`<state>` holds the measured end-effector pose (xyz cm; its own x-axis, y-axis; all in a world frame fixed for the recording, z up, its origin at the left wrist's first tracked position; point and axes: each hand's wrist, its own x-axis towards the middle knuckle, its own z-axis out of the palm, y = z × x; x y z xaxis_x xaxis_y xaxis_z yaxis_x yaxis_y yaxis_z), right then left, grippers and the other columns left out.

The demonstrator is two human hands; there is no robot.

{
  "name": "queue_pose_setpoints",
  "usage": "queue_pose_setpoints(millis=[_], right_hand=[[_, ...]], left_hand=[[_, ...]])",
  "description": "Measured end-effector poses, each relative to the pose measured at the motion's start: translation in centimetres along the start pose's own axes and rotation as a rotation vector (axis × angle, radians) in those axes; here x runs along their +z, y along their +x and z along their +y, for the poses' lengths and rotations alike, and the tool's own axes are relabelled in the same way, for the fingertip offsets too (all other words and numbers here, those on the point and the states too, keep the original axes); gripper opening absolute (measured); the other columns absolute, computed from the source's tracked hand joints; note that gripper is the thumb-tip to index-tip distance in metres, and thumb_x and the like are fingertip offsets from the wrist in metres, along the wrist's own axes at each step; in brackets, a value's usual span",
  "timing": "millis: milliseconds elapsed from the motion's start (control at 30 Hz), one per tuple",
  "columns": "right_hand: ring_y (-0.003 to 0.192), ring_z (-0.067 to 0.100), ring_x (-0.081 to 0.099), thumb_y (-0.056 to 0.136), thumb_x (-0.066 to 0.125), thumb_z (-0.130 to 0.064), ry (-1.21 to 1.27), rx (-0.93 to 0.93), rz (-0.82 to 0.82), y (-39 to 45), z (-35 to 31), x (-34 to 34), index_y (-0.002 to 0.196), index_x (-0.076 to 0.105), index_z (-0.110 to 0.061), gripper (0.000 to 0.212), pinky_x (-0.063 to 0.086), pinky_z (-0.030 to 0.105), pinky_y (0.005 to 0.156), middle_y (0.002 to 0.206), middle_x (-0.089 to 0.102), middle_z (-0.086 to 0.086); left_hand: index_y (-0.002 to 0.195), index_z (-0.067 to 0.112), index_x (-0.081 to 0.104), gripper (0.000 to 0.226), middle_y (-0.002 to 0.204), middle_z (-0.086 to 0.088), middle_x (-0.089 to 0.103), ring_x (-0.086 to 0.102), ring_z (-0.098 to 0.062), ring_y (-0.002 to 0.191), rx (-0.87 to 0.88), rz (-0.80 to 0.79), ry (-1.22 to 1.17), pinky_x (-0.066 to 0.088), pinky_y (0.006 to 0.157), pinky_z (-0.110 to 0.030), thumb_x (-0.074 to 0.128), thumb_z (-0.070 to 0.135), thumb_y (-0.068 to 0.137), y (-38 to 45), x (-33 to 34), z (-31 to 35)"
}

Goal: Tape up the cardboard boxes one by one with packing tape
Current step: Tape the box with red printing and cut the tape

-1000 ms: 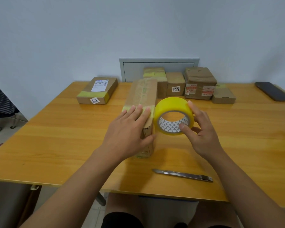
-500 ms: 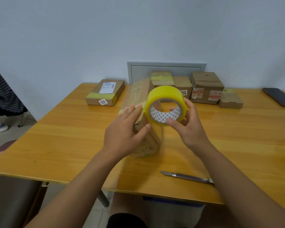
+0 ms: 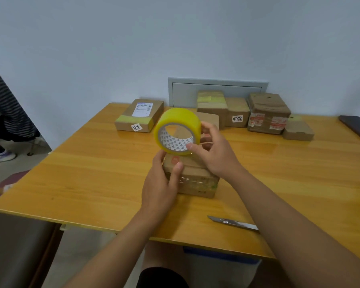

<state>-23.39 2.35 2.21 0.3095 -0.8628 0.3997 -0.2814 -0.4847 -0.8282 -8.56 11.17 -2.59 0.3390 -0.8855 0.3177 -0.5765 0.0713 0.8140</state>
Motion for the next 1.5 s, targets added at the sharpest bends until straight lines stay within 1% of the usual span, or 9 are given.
queue_pose_setpoints(millis=[167,333,533,767,967,1067,1233,1367,1500], right_hand=[[0.100,0.007,0.056,0.085,0.074,-0.036,-0.054,-0.015,-0.003,0.1,0.2,0.5,0.138,0.043,-0.028,0.062,0.052,0.033,0.088,0.114,0.059,0.000],[0.101,0.010,0.060,0.082,0.077,-0.036,-0.053,-0.012,-0.035,0.2,-0.2,0.2,0.144,0.030,-0.035,0.078,0.054,0.035,0.088,0.122,0.056,-0.006],[0.102,0.015,0.063,0.079,0.077,-0.043,-0.172,-0.024,-0.074,0.9,-0.2,0.6,0.139,0.021,-0.049,0.083,0.054,0.047,0.086,0.120,0.061,-0.004],[0.104,0.019,0.064,0.083,0.075,-0.032,-0.134,-0.099,-0.080,0.8,0.1,0.3,0.139,0.020,-0.054,0.081,0.054,0.049,0.087,0.131,0.055,-0.001],[0.108,0.014,0.062,0.089,0.064,0.000,0.055,-0.116,-0.125,0.6,0.4,-3.4,0.140,0.038,-0.046,0.073,0.055,0.033,0.092,0.127,0.054,-0.002],[0.108,0.018,0.058,0.089,0.060,-0.007,-0.091,-0.099,-0.008,-0.1,1.3,-6.6,0.142,0.038,-0.052,0.073,0.051,0.038,0.095,0.124,0.052,0.009],[0.096,0.018,0.046,0.091,0.058,-0.005,-0.268,-0.137,0.029,-1.4,1.0,-8.9,0.139,0.034,-0.051,0.071,0.035,0.004,0.080,0.104,0.041,0.006],[0.087,0.002,0.041,0.092,0.054,-0.010,-0.308,-0.156,0.068,-1.0,0.9,-9.0,0.140,0.039,-0.046,0.062,0.032,0.002,0.078,0.099,0.037,-0.002],[0.091,0.014,0.041,0.092,0.054,-0.006,-0.421,-0.080,0.038,-1.8,2.2,-11.3,0.139,0.039,-0.047,0.064,0.032,0.006,0.077,0.100,0.037,0.001]], left_hand=[[0.116,0.012,0.064,0.047,0.124,-0.009,0.057,0.050,-0.027,0.116,0.639,0.214,0.528,0.043,0.094,-0.039,0.055,0.051,0.093,-0.8,0.8,-1.6],[0.127,0.013,0.062,0.051,0.129,-0.007,0.061,0.053,-0.027,0.126,0.826,0.105,0.763,0.035,0.108,-0.044,0.054,0.052,0.096,0.1,1.1,-1.2],[0.113,0.005,0.062,0.047,0.117,-0.010,0.063,0.056,-0.026,0.112,0.846,-0.014,0.619,0.042,0.098,-0.038,0.059,0.048,0.095,1.1,1.7,-0.5],[0.124,0.010,0.062,0.043,0.123,-0.010,0.062,0.056,-0.025,0.116,0.808,0.012,0.584,0.043,0.103,-0.041,0.055,0.044,0.099,0.5,2.3,-0.6],[0.131,0.013,0.062,0.046,0.129,-0.007,0.061,0.056,-0.026,0.116,0.812,0.025,0.551,0.044,0.097,-0.042,0.056,0.044,0.098,0.5,2.2,-0.8],[0.130,0.014,0.062,0.046,0.129,-0.006,0.061,0.055,-0.025,0.114,0.801,0.031,0.557,0.042,0.098,-0.041,0.056,0.045,0.097,0.5,2.3,-0.7],[0.131,0.015,0.062,0.048,0.130,-0.005,0.059,0.054,-0.023,0.116,0.773,0.001,0.542,0.041,0.100,-0.041,0.053,0.047,0.097,0.5,2.3,-0.6],[0.131,0.018,0.061,0.049,0.131,-0.003,0.058,0.051,-0.021,0.119,0.733,-0.022,0.531,0.039,0.102,-0.039,0.052,0.049,0.095,0.5,2.0,-0.4],[0.130,0.018,0.061,0.048,0.131,-0.003,0.058,0.050,-0.021,0.119,0.714,-0.031,0.523,0.037,0.103,-0.037,0.054,0.048,0.094,0.3,2.0,-0.1]])
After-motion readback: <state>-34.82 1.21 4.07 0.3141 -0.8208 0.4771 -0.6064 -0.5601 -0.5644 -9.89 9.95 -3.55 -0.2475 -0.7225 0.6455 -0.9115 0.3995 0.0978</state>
